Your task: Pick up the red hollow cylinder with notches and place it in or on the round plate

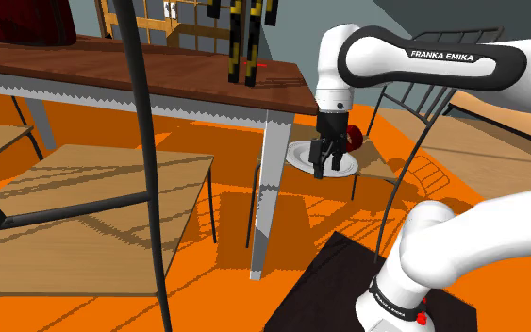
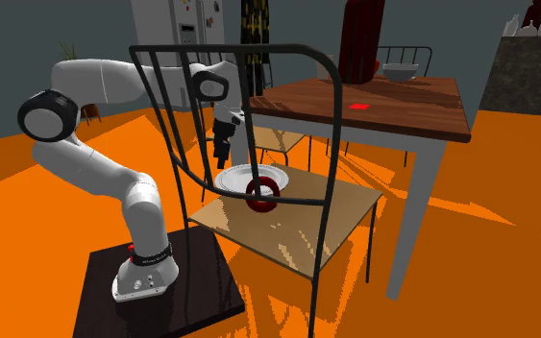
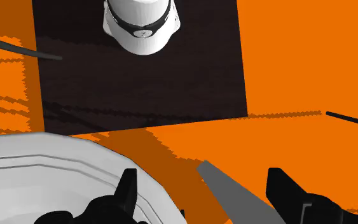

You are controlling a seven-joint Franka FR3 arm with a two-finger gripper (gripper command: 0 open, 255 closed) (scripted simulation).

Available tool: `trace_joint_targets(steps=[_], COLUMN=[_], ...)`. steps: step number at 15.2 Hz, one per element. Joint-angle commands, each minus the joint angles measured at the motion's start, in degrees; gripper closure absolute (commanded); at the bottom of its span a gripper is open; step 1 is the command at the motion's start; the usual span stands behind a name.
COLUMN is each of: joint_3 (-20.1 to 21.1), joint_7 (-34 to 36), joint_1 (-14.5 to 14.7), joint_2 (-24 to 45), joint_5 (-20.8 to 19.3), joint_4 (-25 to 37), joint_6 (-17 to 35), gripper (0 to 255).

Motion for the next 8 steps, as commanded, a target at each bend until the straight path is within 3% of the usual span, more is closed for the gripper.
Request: trace_joint_targets(steps=[1, 8], joint_3=[0.0, -6.18], joint_7=[0.0, -5.24], joint_1=[0.0, -4.24], joint_2=[0.0, 2.65], joint_5=[0.0, -7.61], joint_4=[0.0, 4.76], joint_6=[0.0, 0.8], gripper=[0, 0])
